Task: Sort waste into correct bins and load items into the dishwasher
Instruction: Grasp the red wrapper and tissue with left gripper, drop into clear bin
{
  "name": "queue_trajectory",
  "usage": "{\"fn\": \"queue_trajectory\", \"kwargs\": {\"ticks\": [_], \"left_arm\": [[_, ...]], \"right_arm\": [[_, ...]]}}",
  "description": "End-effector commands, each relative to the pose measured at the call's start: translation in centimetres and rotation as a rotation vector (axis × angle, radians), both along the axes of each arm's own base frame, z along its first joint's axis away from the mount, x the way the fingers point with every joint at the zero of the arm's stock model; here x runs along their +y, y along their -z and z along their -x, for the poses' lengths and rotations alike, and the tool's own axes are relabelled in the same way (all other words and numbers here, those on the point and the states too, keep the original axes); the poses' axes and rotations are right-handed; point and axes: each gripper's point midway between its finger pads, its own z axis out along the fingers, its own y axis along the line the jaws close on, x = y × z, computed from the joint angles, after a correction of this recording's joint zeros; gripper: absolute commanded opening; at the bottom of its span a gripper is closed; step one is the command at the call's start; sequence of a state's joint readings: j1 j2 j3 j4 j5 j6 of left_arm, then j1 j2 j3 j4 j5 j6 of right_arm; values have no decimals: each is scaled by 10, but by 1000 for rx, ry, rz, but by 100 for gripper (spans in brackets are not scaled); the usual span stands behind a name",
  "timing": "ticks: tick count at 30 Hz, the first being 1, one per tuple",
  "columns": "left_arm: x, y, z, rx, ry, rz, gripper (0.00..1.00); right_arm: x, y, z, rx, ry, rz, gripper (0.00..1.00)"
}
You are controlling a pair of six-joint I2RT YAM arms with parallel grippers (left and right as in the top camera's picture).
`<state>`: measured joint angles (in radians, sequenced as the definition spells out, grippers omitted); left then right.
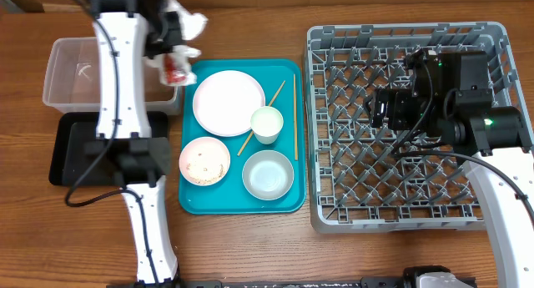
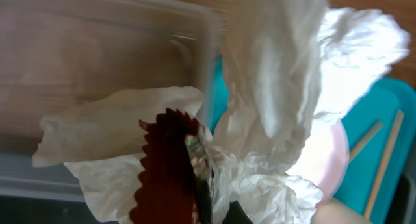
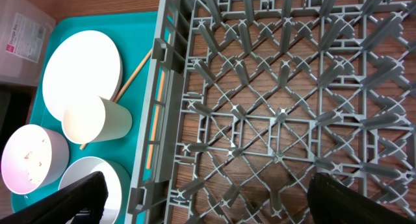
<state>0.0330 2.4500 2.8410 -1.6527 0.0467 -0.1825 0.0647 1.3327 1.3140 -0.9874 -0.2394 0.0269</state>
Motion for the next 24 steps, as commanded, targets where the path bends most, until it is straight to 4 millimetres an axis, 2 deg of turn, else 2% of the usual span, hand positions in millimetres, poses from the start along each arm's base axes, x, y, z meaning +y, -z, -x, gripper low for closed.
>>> {"fn": "queue_trajectory", "kwargs": {"ticks": [1, 6, 7, 8, 9, 11, 12, 15, 18, 19, 21, 24], "left_arm": [[41, 16, -2, 26, -155, -6, 4], [73, 52, -7, 65, -288, 19, 4], [77, 60, -7, 76, -311, 24, 7], [80, 67, -8, 83, -328, 27, 18], [82, 74, -8, 92, -335, 29, 36], [82, 84, -7, 105, -336, 40, 87], [83, 86, -7, 109, -336, 46, 100], [80, 77, -9, 88, -279, 65, 100], [80, 53, -12, 37, -246, 63, 100], [75, 29, -14, -13, -210, 59, 100], [65, 4, -15, -69, -149, 64, 100], [30, -34, -11, -146, 14, 126, 98]], "right_arm": [[-1, -12, -5, -32, 3, -11, 100], [-1, -12, -5, -32, 3, -11, 100], [-1, -12, -5, -32, 3, -11, 100], [-1, -12, -5, -32, 3, -11, 100], [-1, -12, -5, -31, 4, -11, 100], [-1, -12, -5, -32, 3, -11, 100], [-1, -12, -5, -32, 3, -11, 100], [-1, -12, -5, -32, 4, -11, 100], [-1, -12, -5, -32, 3, -11, 100], [-1, -12, -5, -32, 3, -11, 100], [-1, -12, -5, -32, 4, -11, 100], [-1, -12, -5, -32, 3, -11, 100]]}}
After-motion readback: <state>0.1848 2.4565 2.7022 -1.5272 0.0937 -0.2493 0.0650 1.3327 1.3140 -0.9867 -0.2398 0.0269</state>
